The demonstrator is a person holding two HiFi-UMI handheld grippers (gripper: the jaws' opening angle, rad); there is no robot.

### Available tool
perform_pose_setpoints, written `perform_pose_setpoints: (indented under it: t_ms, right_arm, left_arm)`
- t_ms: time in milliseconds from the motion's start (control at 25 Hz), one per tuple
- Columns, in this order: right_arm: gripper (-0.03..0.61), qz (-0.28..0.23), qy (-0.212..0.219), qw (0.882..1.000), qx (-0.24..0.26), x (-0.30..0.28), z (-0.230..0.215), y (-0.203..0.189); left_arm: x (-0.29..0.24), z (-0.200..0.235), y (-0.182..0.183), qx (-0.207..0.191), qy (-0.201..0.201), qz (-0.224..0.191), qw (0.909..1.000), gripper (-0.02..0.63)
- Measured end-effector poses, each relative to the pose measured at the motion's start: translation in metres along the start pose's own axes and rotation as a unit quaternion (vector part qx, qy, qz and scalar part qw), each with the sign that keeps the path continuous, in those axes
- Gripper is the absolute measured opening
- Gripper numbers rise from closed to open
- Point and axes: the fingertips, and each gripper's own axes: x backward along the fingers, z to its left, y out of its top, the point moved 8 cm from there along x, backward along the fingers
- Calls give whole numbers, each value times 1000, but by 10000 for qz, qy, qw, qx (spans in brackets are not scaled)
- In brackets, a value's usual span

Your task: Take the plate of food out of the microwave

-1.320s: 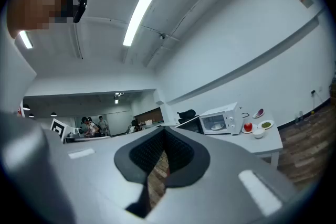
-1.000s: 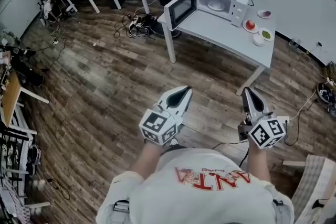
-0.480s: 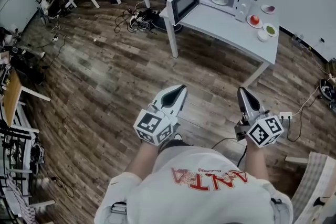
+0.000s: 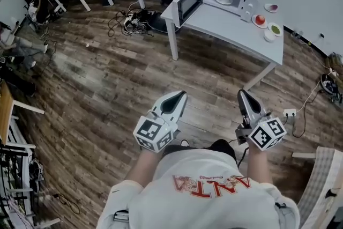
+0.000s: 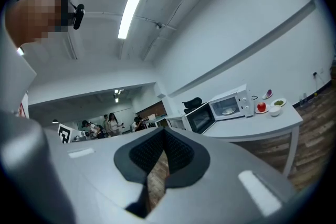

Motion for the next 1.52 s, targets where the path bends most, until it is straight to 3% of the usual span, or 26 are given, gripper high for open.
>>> perform_pose_setpoints:
  t_ms: [240, 600, 1120, 1520]
  right_arm:
    - [1, 264, 3, 9987, 437, -18, 8, 1]
    - [1, 240, 248, 9994, 95, -80, -35, 9]
    - [1, 110, 336, 9988, -353, -147, -190, 68]
    - [0, 123, 182, 9979, -601, -175, -322, 100]
  left_arm:
    - [-11, 18, 3, 175, -236, -25, 9996, 14]
    - [-58, 55, 10, 198, -128, 55, 9997, 14]
    - [-211, 82, 39, 151, 156, -29, 9998, 14]
    - [-341, 85, 28, 134, 227, 303, 9992, 14]
